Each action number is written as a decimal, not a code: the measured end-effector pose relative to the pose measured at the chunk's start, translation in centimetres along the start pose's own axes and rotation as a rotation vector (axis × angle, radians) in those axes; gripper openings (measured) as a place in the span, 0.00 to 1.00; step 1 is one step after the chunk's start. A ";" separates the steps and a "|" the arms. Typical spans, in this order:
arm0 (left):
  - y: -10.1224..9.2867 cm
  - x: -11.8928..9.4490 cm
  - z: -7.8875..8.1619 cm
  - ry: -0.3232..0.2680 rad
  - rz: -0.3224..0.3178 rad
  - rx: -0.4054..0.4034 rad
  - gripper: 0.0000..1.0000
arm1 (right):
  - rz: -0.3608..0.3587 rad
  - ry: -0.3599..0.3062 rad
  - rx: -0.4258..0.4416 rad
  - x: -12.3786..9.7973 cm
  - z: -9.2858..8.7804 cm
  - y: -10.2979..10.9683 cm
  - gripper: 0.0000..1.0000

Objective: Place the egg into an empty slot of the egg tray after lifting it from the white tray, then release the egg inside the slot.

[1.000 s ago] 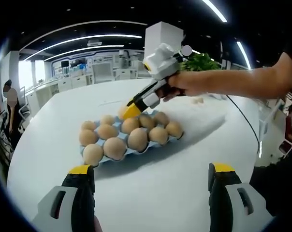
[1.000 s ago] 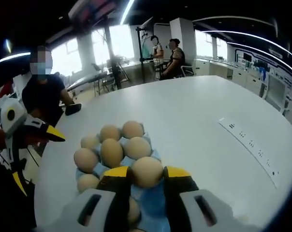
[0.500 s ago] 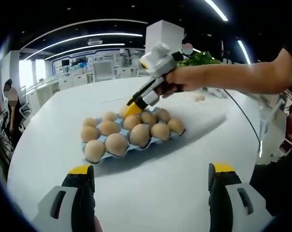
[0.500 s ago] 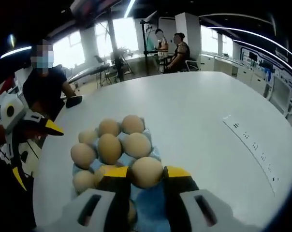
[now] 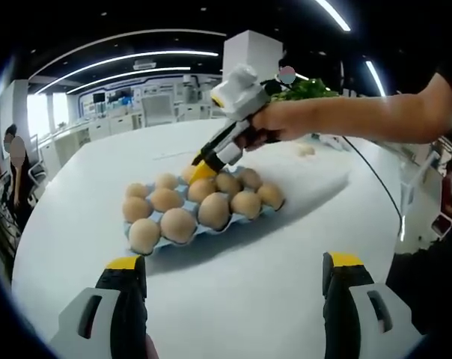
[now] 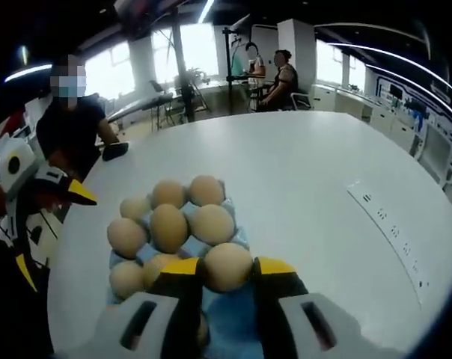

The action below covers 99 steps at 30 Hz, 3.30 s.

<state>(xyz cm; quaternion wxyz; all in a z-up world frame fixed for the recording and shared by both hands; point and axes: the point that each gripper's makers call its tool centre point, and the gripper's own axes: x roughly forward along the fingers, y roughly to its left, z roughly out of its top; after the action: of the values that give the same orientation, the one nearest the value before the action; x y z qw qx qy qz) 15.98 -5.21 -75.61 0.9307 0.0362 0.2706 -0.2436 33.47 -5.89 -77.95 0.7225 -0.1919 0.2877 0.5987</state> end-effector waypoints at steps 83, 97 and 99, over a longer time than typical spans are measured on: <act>-4.7 2.6 3.0 -0.024 -0.093 0.081 1.00 | -0.315 -0.141 0.105 -18.6 -9.7 -6.5 0.31; -5.9 3.3 2.8 -0.010 -0.127 0.096 1.00 | -0.365 -0.081 0.158 -21.5 -13.3 -7.5 0.29; -6.0 3.3 2.7 -0.007 -0.128 0.095 1.00 | -0.373 -0.073 0.152 -22.0 -13.7 -7.6 0.29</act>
<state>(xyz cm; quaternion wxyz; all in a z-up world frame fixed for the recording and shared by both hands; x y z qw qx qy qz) 16.89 -12.46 -74.67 0.9114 0.0621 0.2572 -0.3153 35.76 -32.57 -74.68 0.8431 -0.1648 0.2652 0.4378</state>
